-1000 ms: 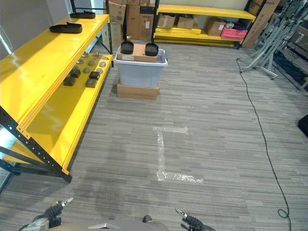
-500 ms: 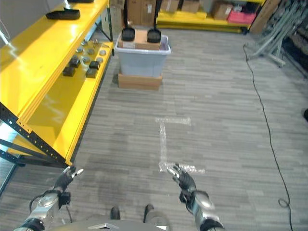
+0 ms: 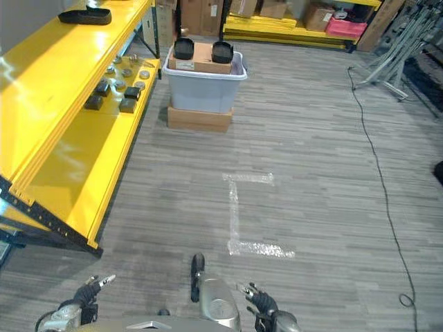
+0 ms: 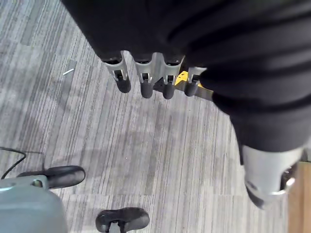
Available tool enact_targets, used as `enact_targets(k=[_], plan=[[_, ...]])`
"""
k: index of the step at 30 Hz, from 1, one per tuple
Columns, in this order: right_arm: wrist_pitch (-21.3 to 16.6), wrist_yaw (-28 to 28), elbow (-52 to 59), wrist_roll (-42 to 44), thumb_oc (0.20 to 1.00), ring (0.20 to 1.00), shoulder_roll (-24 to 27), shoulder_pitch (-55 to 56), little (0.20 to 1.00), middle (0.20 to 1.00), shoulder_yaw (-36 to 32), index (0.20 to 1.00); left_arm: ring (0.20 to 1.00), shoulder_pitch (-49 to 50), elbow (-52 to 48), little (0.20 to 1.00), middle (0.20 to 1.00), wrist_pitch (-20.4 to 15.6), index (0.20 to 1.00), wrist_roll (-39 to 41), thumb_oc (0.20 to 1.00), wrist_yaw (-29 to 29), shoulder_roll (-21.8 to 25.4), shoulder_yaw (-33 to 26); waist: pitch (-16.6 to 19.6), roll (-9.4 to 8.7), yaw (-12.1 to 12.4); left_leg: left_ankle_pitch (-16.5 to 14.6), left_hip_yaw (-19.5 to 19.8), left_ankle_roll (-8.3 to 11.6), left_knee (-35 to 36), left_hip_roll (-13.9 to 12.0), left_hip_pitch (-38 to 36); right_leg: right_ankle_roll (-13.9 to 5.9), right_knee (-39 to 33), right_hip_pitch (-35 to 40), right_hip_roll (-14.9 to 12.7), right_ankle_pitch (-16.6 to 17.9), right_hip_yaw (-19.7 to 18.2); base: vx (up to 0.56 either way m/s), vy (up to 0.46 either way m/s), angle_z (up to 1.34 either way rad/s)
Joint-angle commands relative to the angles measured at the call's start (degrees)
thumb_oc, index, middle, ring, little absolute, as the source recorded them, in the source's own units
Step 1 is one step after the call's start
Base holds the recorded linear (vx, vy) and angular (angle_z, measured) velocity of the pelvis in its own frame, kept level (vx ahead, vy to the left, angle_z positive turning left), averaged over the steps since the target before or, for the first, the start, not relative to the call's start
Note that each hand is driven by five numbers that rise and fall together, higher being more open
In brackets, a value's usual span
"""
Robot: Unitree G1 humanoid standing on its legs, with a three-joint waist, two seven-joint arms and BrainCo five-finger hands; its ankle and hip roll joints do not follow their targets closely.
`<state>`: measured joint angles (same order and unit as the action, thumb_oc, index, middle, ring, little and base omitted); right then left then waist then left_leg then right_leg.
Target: Move parts from the plastic box to the shelf.
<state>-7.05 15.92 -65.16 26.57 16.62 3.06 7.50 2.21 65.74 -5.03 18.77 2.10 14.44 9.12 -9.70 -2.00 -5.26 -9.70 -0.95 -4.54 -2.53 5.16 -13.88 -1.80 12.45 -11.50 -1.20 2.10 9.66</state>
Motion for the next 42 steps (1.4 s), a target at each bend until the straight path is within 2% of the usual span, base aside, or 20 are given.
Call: enact_targets(k=[1,3,6,8,9,10,11,13,16,17,20,22,24,28,33,36,37,38,40,42], plan=[[-0.1,-0.5,-1.1,0.4,1.0,1.0,2.7,-2.7,1.0,1.0,0.3,1.0,1.0,-4.1,0.4,1.0,1.0,-2.8,1.0,1.3,1.0,1.6,0.7,-0.6,-1.4,1.03,-0.8,9.4,3.7,3.95,-19.1,-1.9,-0.3,0.38,-7.2,4.3,1.2,2.9,-3.8,0.31,-0.187,-0.05],[0.1,-0.6,-2.9,-1.3,1.0,1.0,3.6,-2.6,1.0,1.0,0.1,1.0,1.0,-3.8,0.0,1.0,1.0,-2.7,1.0,2.9,1.0,1.1,0.0,-1.8,-2.4,-0.82,0.7,13.8,2.8,5.47,-42.6,-0.3,11.9,2.51,-7.5,8.5,0.7,1.0,-6.2,0.45,-0.255,-0.13],[-0.8,-0.9,-3.6,-0.6,1.0,1.0,4.3,-2.4,1.0,1.0,-0.4,1.0,1.0,-3.8,-1.5,1.0,1.0,-0.9,1.0,0.5,1.0,0.4,-0.2,-2.0,-3.7,-1.17,2.7,13.7,2.2,4.5,-47.7,0.0,22.1,3.16,-8.0,12.2,1.0,-0.3,-7.6,0.32,-0.107,-0.38],[-0.6,0.0,-3.6,1.9,1.0,1.0,4.3,-3.2,1.0,1.0,-1.3,1.0,1.0,-3.3,-1.3,1.0,1.0,-0.9,1.0,-0.7,1.0,0.1,0.0,-1.6,-4.5,-0.75,4.2,12.2,1.7,2.99,-34.7,-0.5,24.0,3.11,-8.4,14.5,2.6,-1.8,-9.3,0.33,-0.019,-0.53],[-0.6,0.0,-3.6,1.9,1.0,1.0,4.3,-3.2,1.0,1.0,-1.3,1.0,1.0,-3.3,-1.3,1.0,1.0,-0.9,1.0,-0.7,1.0,0.1,0.0,-1.6,-4.6,-0.76,4.3,12.2,1.6,2.98,-34.6,-0.5,23.8,3.1,-8.4,14.6,2.5,-1.8,-9.4,0.53,0.076,-0.57],[-1.5,0.2,-3.5,0.9,1.0,1.0,4.0,-4.7,1.0,1.0,-1.8,1.0,1.0,-1.5,-0.2,1.0,1.0,-2.2,1.0,-1.0,1.0,-0.1,0.0,-2.0,-4.9,0.51,6.5,14.6,2.8,3.45,-16.6,0.3,25.2,2.62,-8.9,17.3,5.5,-4.1,-12.7,0.47,0.081,-0.53],[-1.5,0.2,-3.6,0.6,1.0,1.0,4.0,-5.0,1.0,1.0,-1.7,1.0,1.0,-1.0,-0.2,1.0,1.0,-2.3,1.0,-1.3,1.0,-0.1,0.0,-2.1,-5.0,0.93,7.4,16.1,3.8,3.87,-13.0,0.5,26.1,2.64,-9.0,18.1,6.3,-4.5,-13.5,0.54,0.088,-0.43],[-1.5,0.5,-3.3,0.3,1.0,1.0,4.4,-5.9,1.0,1.0,-0.9,1.0,1.0,0.5,-0.6,1.0,1.0,-2.2,1.0,-3.2,1.0,-0.1,0.3,-1.6,-5.6,1.91,10.2,21.8,6.4,5.91,-8.6,1.4,30.2,3.18,-9.0,21.2,8.5,-6.2,-15.6,0.42,0.052,-0.51],[-1.7,0.1,-3.0,0.6,1.0,1.0,4.4,-6.6,1.0,1.0,-0.1,1.0,1.0,0.7,-0.9,1.0,1.0,-1.6,1.0,-3.5,1.0,0.5,0.6,-1.3,-5.3,1.54,11.3,18.3,5.8,5.06,-8.0,2.5,29.9,2.86,-7.9,23.1,8.2,-8.4,-16.7,0.35,0.094,-0.62],[-1.4,-0.6,-2.6,2.2,1.0,1.0,4.0,-7.3,1.0,1.0,0.9,1.0,1.0,0.6,-0.5,1.0,1.0,-0.5,1.0,-2.7,1.0,1.1,1.3,-1.6,-3.7,1.14,12.0,15.8,4.5,3.23,-3.5,2.8,27.3,1.79,-3.8,24.3,8.1,-9.1,-15.9,0.39,0.141,-0.52],[0.4,0.8,-0.4,-0.6,1.0,1.0,2.9,-6.7,1.0,1.0,1.4,1.0,1.0,0.4,0.7,1.0,1.0,-1.3,1.0,-1.2,1.0,2.1,1.7,-1.7,-2.8,1.8,11.2,13.9,3.0,0.51,0.0,1.9,21.6,-3.44,16.9,16.9,5.6,-1.0,-9.5,0.38,0.17,-0.18],[0.4,0.5,-1.4,-5.5,1.0,1.0,1.4,-6.4,1.0,1.0,2.6,1.0,1.0,-1.0,1.6,1.0,1.0,-3.4,1.0,3.5,1.0,2.9,2.0,-2.0,-3.2,4.17,10.1,12.2,4.0,-0.98,1.4,0.2,16.6,-4.04,29.2,7.1,3.5,-0.8,-4.8,0.39,0.17,-0.44],[0.8,0.6,-1.5,-5.4,1.0,1.0,1.3,-6.4,1.0,1.0,2.7,1.0,1.0,-1.0,1.6,1.0,1.0,-3.4,1.0,3.7,1.0,2.9,2.0,-2.0,-3.3,4.02,9.9,12.2,4.2,-1.05,1.4,0.4,16.3,-4.01,29.5,6.9,3.2,-1.1,-4.6,0.31,0.008,-0.09],[4.3,-0.6,-4.9,-4.1,1.0,1.0,1.0,-4.6,1.0,1.0,2.6,1.0,1.0,-4.3,-0.1,1.0,1.0,-1.7,1.0,4.2,1.0,2.9,3.0,-2.2,-4.9,2.14,6.3,6.6,11.1,-0.79,1.3,4.2,8.2,-3.28,-2.0,2.4,0.2,2.6,-2.5,0.57,-0.126,0.64],[4.0,-1.8,-7.9,-3.9,1.0,1.0,2.1,-3.0,1.0,1.0,0.4,1.0,1.0,-4.7,1.3,1.0,1.0,0.5,1.0,4.5,1.0,3.4,1.5,-2.5,-3.7,2.39,3.3,3.4,14.6,0.08,-2.9,4.4,3.3,-1.46,-5.9,1.5,2.0,4.4,-4.8,0.54,-0.111,0.5],[3.0,-1.0,-7.7,-1.5,1.0,1.0,2.7,-3.1,1.0,1.0,-1.5,1.0,1.0,-4.2,3.0,1.0,1.0,-0.2,1.0,4.3,1.0,3.5,-0.8,-2.6,-3.7,1.83,2.9,11.4,10.1,3.56,-21.0,3.4,8.5,0.06,-8.3,6.6,2.1,2.4,-6.4,0.39,-0.107,0.5],[2.3,-0.6,-6.6,-3.2,1.0,1.0,3.3,-3.3,1.0,1.0,-1.6,1.0,1.0,-4.0,3.2,1.0,1.0,-0.9,1.0,5.1,1.0,3.3,-1.3,-2.9,-4.1,0.96,2.9,14.4,6.8,5.11,-33.1,3.8,14.1,0.92,-9.0,8.9,1.6,1.9,-6.9,0.38,-0.158,0.47],[1.9,-0.6,-6.2,-4.5,1.0,1.0,3.5,-3.2,1.0,1.0,-1.3,1.0,1.0,-4.2,2.9,1.0,1.0,-0.8,1.0,5.2,1.0,3.1,-1.4,-2.9,-4.3,0.29,3.1,14.9,5.3,5.28,-37.0,3.7,17.4,1.3,-9.5,10.1,1.2,1.7,-7.0,0.38,-0.194,0.22],[0.5,-1.0,-5.8,-6.0,1.0,1.0,4.0,-3.3,1.0,1.0,-0.8,1.0,1.0,-5.2,1.9,1.0,1.0,0.6,1.0,3.2,1.0,1.9,-1.3,-2.4,-4.8,-0.55,4.1,14.2,1.8,4.91,-37.9,0.8,25.3,2.15,-10.6,13.3,0.8,0.6,-6.0,0.33,-0.159,0.07],[-0.8,-0.9,-5.4,-3.4,1.0,1.0,4.2,-4.1,1.0,1.0,-0.7,1.0,1.0,-5.5,1.5,1.0,1.0,1.3,1.0,0.5,1.0,1.2,-1.3,-1.5,-5.1,-0.38,5.2,12.6,-0.4,4.42,-29.5,-1.4,25.5,1.94,-11.9,15.6,1.1,-0.5,-5.4,0.36,-0.037,0.37]])
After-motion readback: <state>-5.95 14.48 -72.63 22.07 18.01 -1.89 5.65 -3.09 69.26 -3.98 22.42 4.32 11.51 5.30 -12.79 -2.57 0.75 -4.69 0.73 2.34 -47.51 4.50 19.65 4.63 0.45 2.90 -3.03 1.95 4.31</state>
